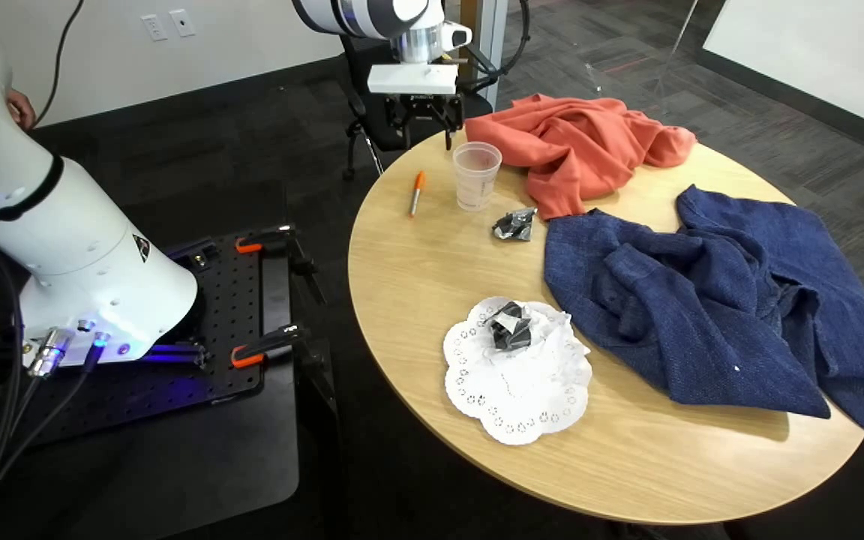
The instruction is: Remove the pen from the plastic cup.
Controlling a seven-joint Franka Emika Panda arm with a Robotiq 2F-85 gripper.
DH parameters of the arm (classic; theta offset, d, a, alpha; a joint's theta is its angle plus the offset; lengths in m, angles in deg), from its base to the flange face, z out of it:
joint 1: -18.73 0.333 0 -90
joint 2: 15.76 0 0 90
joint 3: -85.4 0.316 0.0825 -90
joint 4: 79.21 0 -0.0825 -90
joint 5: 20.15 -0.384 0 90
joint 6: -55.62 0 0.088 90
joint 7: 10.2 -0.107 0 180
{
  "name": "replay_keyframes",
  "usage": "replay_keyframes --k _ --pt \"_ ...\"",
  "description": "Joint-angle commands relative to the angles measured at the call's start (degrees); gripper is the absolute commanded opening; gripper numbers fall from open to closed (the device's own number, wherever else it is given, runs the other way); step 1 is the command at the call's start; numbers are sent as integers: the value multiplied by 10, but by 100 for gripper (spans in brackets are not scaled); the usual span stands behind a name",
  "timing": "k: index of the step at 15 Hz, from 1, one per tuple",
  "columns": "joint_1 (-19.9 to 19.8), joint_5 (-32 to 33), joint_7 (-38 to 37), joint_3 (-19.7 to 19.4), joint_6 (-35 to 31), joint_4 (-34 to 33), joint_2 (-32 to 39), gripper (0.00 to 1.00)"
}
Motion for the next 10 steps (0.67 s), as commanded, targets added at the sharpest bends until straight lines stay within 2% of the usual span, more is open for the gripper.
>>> replay_keyframes --k 1,7,8,10 --pt "11 28 -30 -10 1 31 -61 100" --pt "5 43 -36 -11 -5 54 -102 100" --pt "0 28 -14 -4 1 29 -74 100" --pt "0 28 -14 -4 1 36 -82 100"
